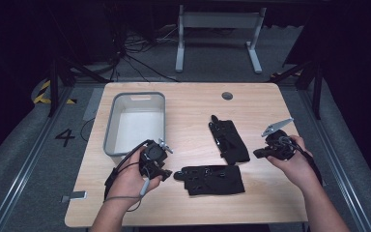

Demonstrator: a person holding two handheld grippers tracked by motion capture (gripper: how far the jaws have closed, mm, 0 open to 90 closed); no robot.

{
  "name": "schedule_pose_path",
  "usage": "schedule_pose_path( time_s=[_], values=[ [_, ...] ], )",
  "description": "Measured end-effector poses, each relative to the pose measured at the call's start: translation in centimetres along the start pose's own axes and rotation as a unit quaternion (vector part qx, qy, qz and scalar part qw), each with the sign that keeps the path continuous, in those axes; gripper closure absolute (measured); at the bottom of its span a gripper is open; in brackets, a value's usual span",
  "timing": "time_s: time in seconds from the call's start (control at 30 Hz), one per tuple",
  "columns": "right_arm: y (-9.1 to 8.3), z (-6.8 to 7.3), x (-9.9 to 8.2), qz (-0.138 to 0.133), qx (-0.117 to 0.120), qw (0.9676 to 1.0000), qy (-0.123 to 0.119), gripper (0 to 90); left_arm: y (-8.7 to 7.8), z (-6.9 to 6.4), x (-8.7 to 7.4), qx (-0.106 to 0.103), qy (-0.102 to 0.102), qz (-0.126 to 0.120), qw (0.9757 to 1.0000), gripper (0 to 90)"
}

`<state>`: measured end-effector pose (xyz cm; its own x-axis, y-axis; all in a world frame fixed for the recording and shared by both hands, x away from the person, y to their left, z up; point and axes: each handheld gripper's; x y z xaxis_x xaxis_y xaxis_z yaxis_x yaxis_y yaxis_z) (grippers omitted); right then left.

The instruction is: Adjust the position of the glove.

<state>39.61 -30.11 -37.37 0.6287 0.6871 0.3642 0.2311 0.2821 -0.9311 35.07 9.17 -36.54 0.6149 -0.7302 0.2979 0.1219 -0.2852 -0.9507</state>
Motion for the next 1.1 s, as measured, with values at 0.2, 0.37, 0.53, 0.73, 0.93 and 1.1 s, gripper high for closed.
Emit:
schedule_pose_path(
  time_s=[0.2, 0.37, 0.53, 0.73, 0.93, 1.1],
  values=[
    [-0.2, 0.7, 0.2, -0.003, 0.004, 0.9999, -0.015, 90.0, 0.1, -0.1, 0.1, -0.015, 0.011, 0.007, 0.9998, 59.0],
    [-0.5, 1.7, 0.5, -0.011, 0.015, 0.9994, -0.030, 90.0, 0.4, -0.4, 0.1, -0.038, 0.021, 0.014, 0.9990, 63.4],
    [-0.4, 4.0, 1.2, -0.008, 0.034, 0.9971, -0.068, 90.0, 0.5, -1.1, 0.3, -0.047, 0.038, 0.024, 0.9979, 69.3],
    [1.1, 6.2, 2.1, 0.013, 0.057, 0.9933, -0.100, 90.0, 0.7, -1.5, 0.6, -0.058, 0.045, 0.028, 0.9969, 72.0],
    [3.3, 7.8, 2.7, 0.045, 0.070, 0.9884, -0.127, 90.0, 1.7, -1.8, 0.8, -0.058, 0.047, 0.030, 0.9968, 79.6],
    [4.7, 8.2, 2.8, 0.064, 0.078, 0.9861, -0.132, 90.0, 2.1, -2.1, 1.1, -0.057, 0.051, 0.033, 0.9965, 81.7]
  ],
)
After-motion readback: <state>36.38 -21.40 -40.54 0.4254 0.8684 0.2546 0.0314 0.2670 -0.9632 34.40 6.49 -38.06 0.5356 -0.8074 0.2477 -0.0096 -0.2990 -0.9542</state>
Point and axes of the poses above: each handheld gripper's, and its own axes: y roughly forward along the jaws, x roughly out of its top, z roughly to its left, and after that the axes turned 8 degrees about z, right-handed
